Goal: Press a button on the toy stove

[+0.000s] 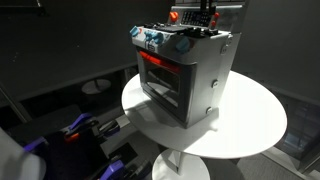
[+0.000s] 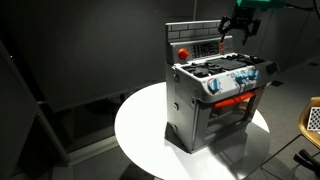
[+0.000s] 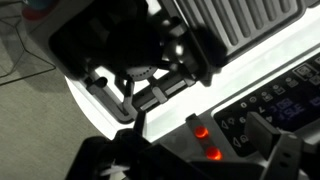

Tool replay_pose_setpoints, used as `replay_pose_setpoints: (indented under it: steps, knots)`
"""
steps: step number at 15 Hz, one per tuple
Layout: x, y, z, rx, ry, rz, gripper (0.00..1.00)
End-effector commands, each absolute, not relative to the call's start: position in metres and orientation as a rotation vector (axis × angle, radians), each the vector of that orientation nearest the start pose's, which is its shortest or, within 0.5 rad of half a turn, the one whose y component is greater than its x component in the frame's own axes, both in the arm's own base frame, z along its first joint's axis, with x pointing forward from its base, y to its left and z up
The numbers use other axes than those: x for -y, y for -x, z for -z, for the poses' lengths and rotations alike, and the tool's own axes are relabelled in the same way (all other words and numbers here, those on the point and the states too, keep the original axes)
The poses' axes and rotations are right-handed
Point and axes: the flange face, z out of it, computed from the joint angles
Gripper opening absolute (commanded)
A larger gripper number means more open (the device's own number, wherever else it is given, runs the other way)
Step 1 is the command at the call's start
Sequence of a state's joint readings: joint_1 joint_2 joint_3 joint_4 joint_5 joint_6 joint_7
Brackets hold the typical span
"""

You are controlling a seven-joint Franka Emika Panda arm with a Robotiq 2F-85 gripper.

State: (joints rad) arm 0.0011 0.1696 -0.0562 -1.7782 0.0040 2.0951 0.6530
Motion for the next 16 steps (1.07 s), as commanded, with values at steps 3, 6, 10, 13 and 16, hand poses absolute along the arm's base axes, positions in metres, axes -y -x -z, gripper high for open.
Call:
replay_pose_setpoints:
  steps: [3,6,10,13,16]
  knots:
    - [0.003,-0.585,-0.499,-0.831,2.967,0.059,1.0]
    - [-0.01,-0.562,-0.506,-0.683,3.02,0.0,1.0]
    - [-0.024,-0.528,-0.515,-0.455,3.071,-0.05,1.0]
    - [-0.03,-0.503,-0.521,-0.338,3.105,-0.111,1.0]
    - [-0.033,-0.479,-0.529,-0.263,3.127,-0.144,1.0]
